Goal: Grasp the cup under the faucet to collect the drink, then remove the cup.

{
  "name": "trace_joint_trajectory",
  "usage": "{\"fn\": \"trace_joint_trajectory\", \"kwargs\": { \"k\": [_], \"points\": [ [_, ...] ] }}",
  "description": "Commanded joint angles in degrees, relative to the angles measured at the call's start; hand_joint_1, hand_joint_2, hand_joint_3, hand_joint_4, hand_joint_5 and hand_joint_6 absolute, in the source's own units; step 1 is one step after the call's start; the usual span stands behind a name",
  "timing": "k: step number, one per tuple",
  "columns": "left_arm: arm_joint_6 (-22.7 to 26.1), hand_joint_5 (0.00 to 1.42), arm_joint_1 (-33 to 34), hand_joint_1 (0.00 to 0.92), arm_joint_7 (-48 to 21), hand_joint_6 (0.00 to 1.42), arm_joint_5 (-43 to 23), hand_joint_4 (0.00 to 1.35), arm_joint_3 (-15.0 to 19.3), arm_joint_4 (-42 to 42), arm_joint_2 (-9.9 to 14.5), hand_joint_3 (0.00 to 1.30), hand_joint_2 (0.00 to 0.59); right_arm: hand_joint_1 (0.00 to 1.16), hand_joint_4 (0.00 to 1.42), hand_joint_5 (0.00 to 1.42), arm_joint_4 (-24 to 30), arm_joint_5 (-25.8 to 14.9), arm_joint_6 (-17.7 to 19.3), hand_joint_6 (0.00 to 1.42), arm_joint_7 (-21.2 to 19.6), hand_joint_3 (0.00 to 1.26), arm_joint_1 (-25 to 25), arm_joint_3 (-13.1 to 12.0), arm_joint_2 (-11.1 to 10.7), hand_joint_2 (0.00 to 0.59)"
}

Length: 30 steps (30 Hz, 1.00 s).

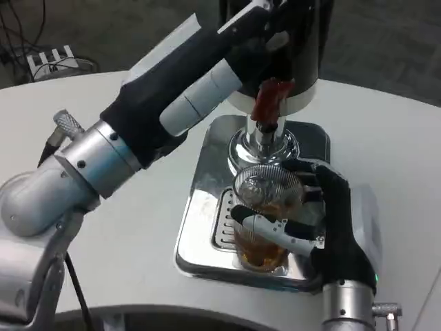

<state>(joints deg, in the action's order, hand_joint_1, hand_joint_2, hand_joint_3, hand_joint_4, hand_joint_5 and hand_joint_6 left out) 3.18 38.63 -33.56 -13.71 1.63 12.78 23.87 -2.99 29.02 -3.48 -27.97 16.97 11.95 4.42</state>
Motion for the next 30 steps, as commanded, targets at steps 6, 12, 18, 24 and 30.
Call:
{"fn": "trace_joint_trajectory", "kwargs": {
  "k": [6,12,18,24,30],
  "points": [
    [3.2,0.02,-8.3,0.0,1.0,0.0,-2.5,0.0,2.4,10.2,1.3,0.0,0.024,0.93,0.96,1.18,4.9,0.8,1.1,1.38,0.8,0.88,-3.3,1.1,0.1,0.096],
    [-0.4,0.05,-14.3,0.0,1.0,0.0,-0.1,0.0,3.5,13.0,2.8,0.01,0.026,0.93,0.96,1.18,8.0,0.8,0.9,1.38,2.0,0.88,-5.1,1.1,0.0,0.096],
    [-6.1,0.06,-19.5,0.0,0.7,0.0,3.4,0.0,4.0,12.7,3.8,0.02,0.032,0.93,0.96,1.18,10.6,1.1,0.7,1.36,2.9,0.88,-7.3,1.1,-0.3,0.096],
    [-12.4,0.07,-22.9,0.0,0.7,0.0,7.2,0.0,3.6,11.4,4.6,0.03,0.035,0.93,0.96,1.18,12.8,1.7,1.0,1.37,3.5,0.88,-9.2,1.3,-0.7,0.096],
    [-22.2,0.07,-25.8,0.0,1.9,0.0,12.9,0.0,4.4,7.4,5.9,0.03,0.034,0.93,0.96,1.18,15.4,1.6,1.2,1.38,4.6,0.89,-11.2,1.3,-0.7,0.096]
  ]
}}
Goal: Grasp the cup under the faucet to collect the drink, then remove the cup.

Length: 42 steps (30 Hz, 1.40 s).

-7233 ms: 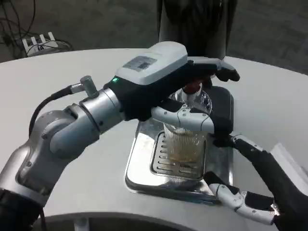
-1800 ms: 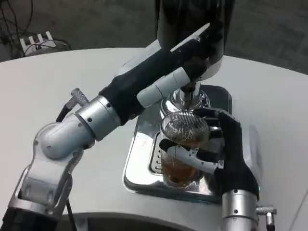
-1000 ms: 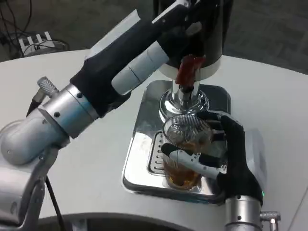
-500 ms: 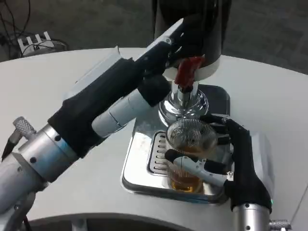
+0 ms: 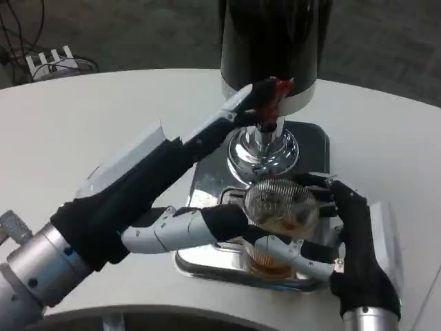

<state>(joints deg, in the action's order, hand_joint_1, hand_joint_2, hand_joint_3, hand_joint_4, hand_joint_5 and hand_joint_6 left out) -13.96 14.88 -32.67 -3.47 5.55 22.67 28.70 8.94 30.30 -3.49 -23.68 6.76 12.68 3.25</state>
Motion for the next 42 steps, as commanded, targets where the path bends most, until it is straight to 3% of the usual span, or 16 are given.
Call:
{"fn": "trace_joint_trajectory", "kwargs": {
  "k": [1,9,16,21,30,42],
  "points": [
    [-6.9,0.07,-2.5,0.0,1.4,0.0,3.6,0.0,0.8,-3.4,1.2,0.03,0.034,0.93,0.96,1.18,3.9,0.4,1.3,1.38,0.6,0.89,-1.3,0.7,0.4,0.096],
    [-17.4,0.06,-5.7,0.0,4.6,0.0,10.5,0.0,2.1,-8.7,3.8,0.03,0.039,0.93,0.97,1.19,6.6,1.8,2.6,1.38,0.7,0.89,-3.9,1.7,-0.3,0.096],
    [-21.7,0.02,-7.1,0.0,6.5,0.0,15.5,0.0,2.5,-12.6,6.3,0.0,0.041,0.93,0.97,1.19,7.7,1.6,3.0,1.38,2.2,0.89,-4.3,1.6,-1.6,0.096],
    [-23.8,0.0,-8.2,0.0,8.1,0.0,18.4,0.0,3.0,-14.8,7.8,0.0,0.041,0.93,0.97,1.19,9.3,2.5,3.3,1.4,4.0,0.89,-3.3,1.3,-3.5,0.096],
    [-25.4,0.0,-9.1,0.0,11.3,0.0,25.2,0.0,2.7,-16.4,11.0,0.0,0.034,0.93,0.97,1.19,12.0,2.7,3.5,1.4,6.3,0.9,-3.7,1.2,-5.0,0.096],
    [-23.8,0.0,-7.9,0.0,11.8,0.0,27.3,0.0,0.2,-18.0,11.8,0.0,0.036,0.93,0.97,1.21,14.0,3.1,6.1,1.4,6.5,0.9,-4.3,0.1,-7.0,0.096]
  ]
}}
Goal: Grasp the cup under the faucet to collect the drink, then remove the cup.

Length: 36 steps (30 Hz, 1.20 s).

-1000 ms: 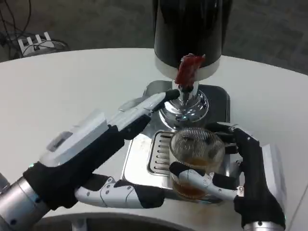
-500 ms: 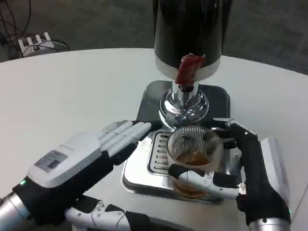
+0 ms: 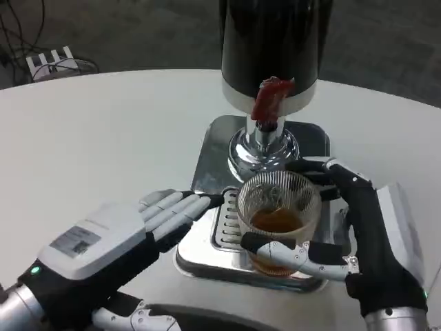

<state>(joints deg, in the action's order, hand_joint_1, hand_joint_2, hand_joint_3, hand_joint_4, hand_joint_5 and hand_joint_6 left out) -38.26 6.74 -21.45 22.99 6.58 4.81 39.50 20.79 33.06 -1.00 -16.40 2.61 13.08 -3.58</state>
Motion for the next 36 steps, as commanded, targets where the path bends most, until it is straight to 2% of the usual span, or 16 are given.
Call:
{"fn": "trace_joint_trajectory", "kwargs": {
  "k": [1,9,26,36],
  "points": [
    [0.6,0.0,0.3,0.0,0.7,0.0,1.0,0.0,-1.0,-0.2,1.0,0.0,0.036,0.93,0.97,1.21,2.2,0.4,3.8,1.4,-0.7,0.9,-0.2,-0.4,-0.2,0.096],
    [2.8,0.0,2.3,0.0,0.5,0.0,3.0,0.0,-2.8,-0.5,1.1,0.0,0.042,0.93,0.98,1.21,1.9,1.0,5.6,1.4,-1.0,0.9,-0.6,-0.7,-0.6,0.096],
    [4.2,0.0,6.6,0.0,1.1,0.0,5.7,0.0,-5.9,-2.2,1.7,0.0,0.046,0.93,0.98,1.21,2.9,0.5,6.3,1.4,0.7,0.9,-0.7,-1.4,-1.1,0.096],
    [4.8,0.0,5.7,0.0,1.4,0.0,6.1,0.0,-5.9,-1.3,1.9,0.0,0.051,0.93,0.98,1.21,3.5,0.5,6.2,1.4,0.7,0.9,-1.1,-1.3,-1.1,0.096]
  ]
}}
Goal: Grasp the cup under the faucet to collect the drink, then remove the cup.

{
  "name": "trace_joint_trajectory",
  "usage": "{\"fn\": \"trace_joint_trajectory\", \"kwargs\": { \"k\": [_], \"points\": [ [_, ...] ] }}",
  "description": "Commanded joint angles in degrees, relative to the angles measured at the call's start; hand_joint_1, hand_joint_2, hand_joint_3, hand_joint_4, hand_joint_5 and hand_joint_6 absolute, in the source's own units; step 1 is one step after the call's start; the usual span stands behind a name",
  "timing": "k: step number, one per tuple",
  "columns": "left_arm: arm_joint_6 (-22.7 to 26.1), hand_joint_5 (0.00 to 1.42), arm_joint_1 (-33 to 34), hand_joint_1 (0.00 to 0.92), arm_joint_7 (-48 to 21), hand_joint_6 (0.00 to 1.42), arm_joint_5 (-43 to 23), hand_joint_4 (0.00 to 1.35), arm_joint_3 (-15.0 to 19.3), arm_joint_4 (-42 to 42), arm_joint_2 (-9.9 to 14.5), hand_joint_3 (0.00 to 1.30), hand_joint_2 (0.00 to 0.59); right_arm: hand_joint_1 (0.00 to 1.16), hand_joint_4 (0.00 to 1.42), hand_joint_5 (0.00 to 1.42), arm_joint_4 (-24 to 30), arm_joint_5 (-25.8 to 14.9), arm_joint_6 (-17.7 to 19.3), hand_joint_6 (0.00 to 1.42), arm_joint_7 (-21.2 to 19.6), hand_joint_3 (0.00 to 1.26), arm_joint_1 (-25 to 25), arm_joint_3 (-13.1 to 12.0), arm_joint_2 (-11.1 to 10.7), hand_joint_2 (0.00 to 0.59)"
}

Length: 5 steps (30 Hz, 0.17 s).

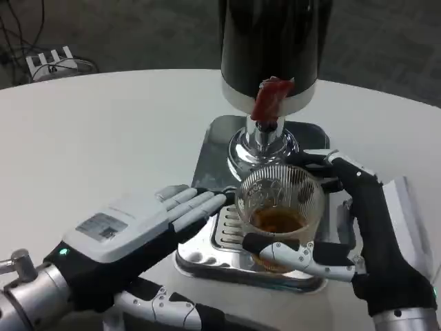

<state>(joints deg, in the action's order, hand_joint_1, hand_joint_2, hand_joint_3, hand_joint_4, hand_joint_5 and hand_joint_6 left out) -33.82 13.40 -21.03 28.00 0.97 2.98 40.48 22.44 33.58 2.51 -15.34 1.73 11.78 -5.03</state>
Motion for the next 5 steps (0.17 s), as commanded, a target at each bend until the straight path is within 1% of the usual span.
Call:
{"fn": "trace_joint_trajectory", "kwargs": {
  "k": [1,5],
  "points": [
    [0.5,0.0,-1.0,0.0,1.1,0.0,1.2,0.0,-0.3,0.5,0.8,0.0,0.051,0.93,0.98,1.21,1.9,-0.1,2.7,1.4,-0.3,0.9,-0.3,0.1,0.3,0.096],
    [1.2,0.0,-1.7,0.0,1.4,0.0,1.2,0.0,-0.1,1.4,0.6,0.0,0.053,0.93,0.98,1.21,2.8,-0.1,2.6,1.4,-0.1,0.9,-0.9,0.1,0.4,0.096]
  ]
}}
